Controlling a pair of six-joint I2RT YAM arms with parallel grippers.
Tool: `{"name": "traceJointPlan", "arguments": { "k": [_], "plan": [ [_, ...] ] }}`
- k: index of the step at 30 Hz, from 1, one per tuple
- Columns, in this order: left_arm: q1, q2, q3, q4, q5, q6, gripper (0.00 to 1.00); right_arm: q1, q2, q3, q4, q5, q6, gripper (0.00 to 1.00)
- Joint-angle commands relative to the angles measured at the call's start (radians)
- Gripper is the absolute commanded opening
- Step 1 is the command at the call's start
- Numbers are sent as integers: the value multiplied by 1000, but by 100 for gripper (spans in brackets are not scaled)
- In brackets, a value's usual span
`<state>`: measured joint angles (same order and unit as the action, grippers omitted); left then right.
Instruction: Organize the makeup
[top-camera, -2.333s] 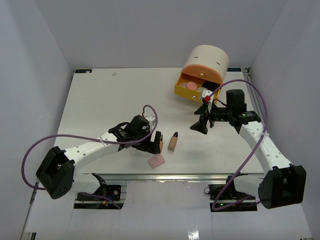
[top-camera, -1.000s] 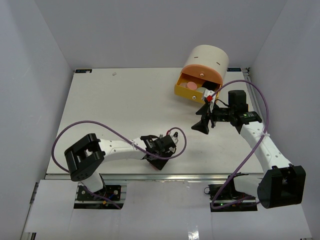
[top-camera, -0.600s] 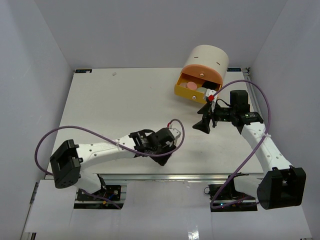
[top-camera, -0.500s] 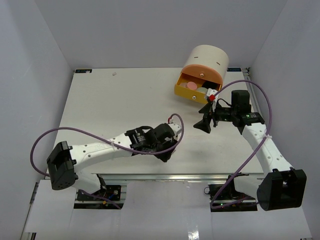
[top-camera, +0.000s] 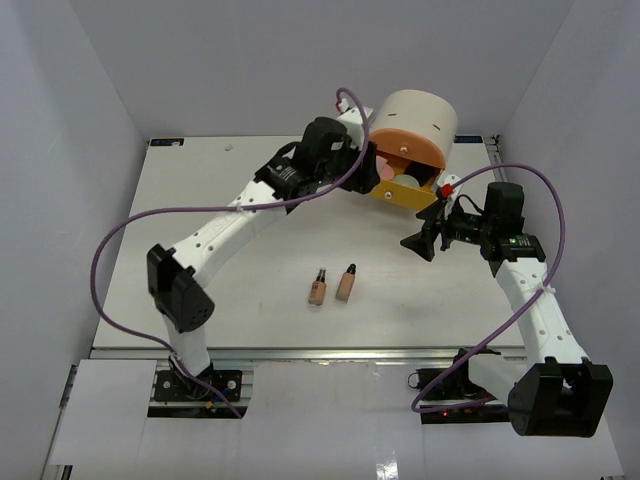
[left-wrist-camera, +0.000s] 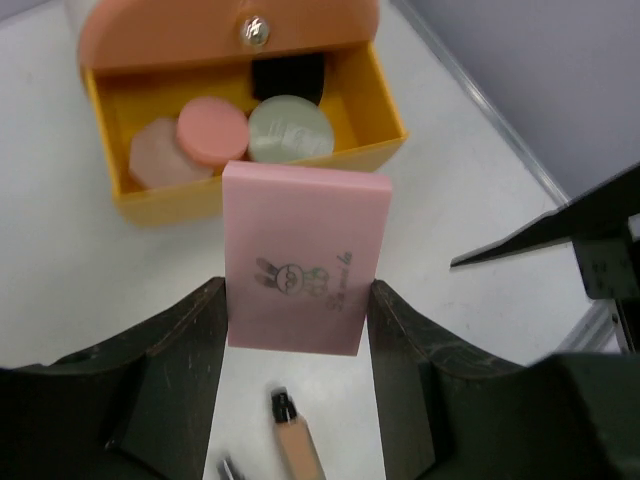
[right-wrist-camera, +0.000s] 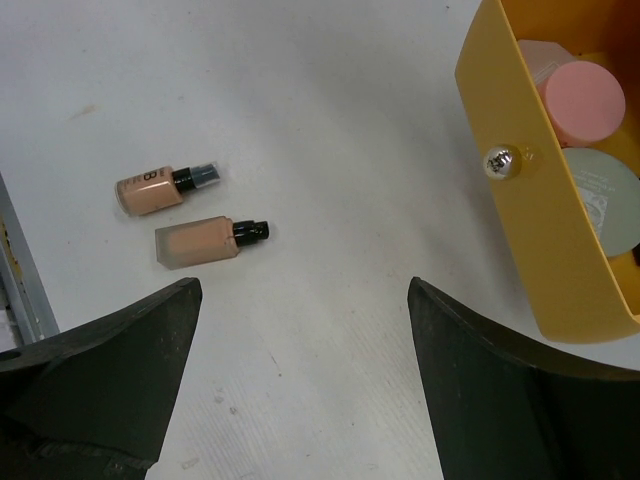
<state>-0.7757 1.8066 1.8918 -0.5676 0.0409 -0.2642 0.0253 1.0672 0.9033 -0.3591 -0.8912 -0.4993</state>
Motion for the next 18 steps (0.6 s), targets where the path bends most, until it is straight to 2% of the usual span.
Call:
{"name": "traceJointPlan", "arguments": {
  "k": [1, 4, 8, 13, 18],
  "plan": [
    [-11, 211, 283, -6, 83, 279, 15, -13, -19, -7, 41, -43, 24, 90],
    [-10, 269, 329, 53, 37, 494, 15, -14, -25, -9, 44, -51, 29, 90],
    [-8, 275, 271, 182, 19, 631, 14, -44, -31, -17, 55, -74, 40, 90],
    [-8, 315, 263, 334, -15, 665, 15, -50, -29, -22, 61, -82, 44, 90],
    [-7, 369, 275, 380, -37, 666, 16, -56, -25, -25, 65, -86, 48, 90]
  ]
}}
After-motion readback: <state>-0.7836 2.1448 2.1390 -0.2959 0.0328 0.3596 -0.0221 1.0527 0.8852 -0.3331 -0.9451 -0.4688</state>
